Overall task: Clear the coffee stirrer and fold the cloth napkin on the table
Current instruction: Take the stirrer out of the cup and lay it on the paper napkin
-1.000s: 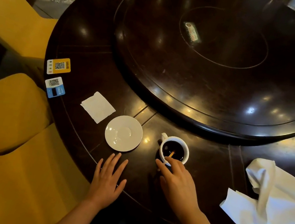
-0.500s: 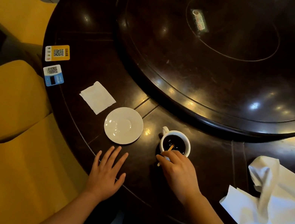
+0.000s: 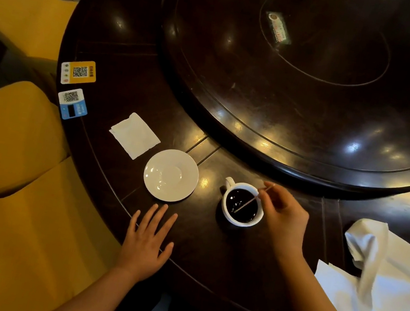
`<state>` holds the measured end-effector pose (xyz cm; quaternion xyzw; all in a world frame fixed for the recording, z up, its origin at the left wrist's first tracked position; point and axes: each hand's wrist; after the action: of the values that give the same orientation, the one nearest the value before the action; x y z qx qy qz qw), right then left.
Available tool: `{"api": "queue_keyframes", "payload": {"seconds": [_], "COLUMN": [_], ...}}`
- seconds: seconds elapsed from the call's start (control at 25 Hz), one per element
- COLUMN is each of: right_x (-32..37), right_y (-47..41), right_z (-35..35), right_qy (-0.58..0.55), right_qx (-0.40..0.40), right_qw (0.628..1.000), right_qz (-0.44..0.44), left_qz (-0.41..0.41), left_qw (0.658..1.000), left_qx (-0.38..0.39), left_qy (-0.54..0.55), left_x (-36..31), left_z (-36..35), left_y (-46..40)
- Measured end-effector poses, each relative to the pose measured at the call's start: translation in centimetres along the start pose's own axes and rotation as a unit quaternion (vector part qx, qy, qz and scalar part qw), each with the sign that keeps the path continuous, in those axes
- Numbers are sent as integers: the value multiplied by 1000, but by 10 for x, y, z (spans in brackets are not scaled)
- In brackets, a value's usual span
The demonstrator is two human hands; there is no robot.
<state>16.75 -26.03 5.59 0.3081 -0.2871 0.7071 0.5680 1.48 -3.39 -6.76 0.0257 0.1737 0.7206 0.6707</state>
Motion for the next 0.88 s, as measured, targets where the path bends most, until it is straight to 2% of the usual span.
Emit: {"api": "queue_keyframes", "payload": {"seconds": [0.2, 0.44, 0.68, 0.88], "right_x": [17, 70, 122, 133], "right_y": [-27, -64, -95, -94], "right_z": [2, -24, -108, -182], "right_qy": [-20, 22, 110, 253], "right_qx": [14, 103, 196, 212], "right_qw": [999, 974, 891, 781], "right_qz": [23, 199, 393, 530], "left_qz": [-13, -21, -18, -12], "left_qw": [1000, 1000, 1000, 1000], "left_qx": [-4, -4, 2, 11], "left_qy": [-15, -7, 1, 22], "left_x": [-2, -1, -1, 0], "left_z": [3, 5, 6, 1], "left_y": [1, 1, -3, -2]}}
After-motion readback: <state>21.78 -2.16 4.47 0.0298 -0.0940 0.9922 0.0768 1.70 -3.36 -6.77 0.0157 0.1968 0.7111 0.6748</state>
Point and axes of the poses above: each hand's wrist, its own y-axis away from the middle knuckle, its own z-axis out of the back of the hand, x = y × z, and after that the axes turned 7 degrees about x, right-handed
